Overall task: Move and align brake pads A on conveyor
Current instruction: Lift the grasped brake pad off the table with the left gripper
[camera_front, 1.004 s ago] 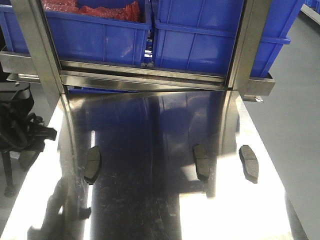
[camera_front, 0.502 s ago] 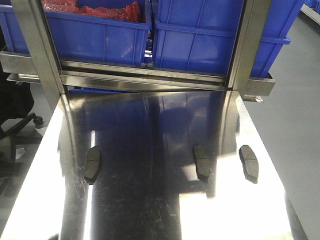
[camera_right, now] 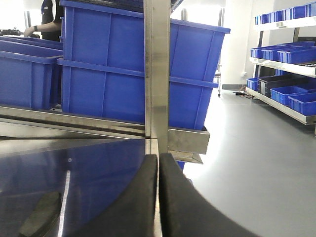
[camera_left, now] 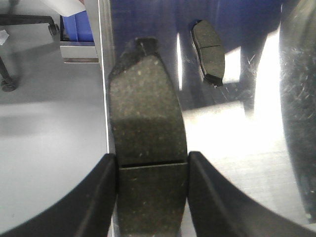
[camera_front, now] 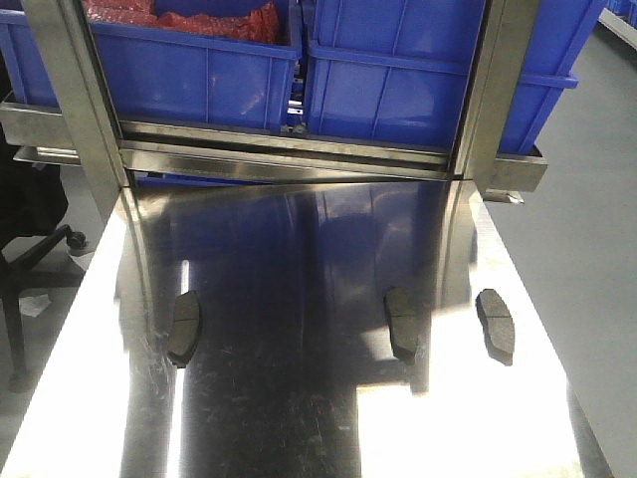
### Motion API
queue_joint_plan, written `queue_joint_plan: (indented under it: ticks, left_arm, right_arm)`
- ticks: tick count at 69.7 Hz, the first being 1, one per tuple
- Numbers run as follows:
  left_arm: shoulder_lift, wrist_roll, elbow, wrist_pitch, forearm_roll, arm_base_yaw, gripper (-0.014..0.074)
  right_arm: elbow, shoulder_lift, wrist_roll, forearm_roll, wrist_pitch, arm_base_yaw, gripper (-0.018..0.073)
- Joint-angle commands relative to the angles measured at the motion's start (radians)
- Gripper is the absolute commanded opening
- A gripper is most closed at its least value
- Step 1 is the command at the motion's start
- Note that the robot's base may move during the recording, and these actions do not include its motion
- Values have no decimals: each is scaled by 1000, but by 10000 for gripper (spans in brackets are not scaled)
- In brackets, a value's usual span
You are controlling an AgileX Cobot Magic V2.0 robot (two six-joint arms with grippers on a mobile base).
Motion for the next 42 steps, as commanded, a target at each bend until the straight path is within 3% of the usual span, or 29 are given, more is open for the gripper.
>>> queue_joint_plan:
  ticks: [1,42]
  left_arm:
    - [-8,-8,-26,-39,-13,-2,-6]
    - [-8,-8,-26,-30,-12,-2,-6]
  right_arm:
    - [9,-8,-7,-7,-69,-8,-9]
    - [9,-8,-7,-7,-69,-8,-9]
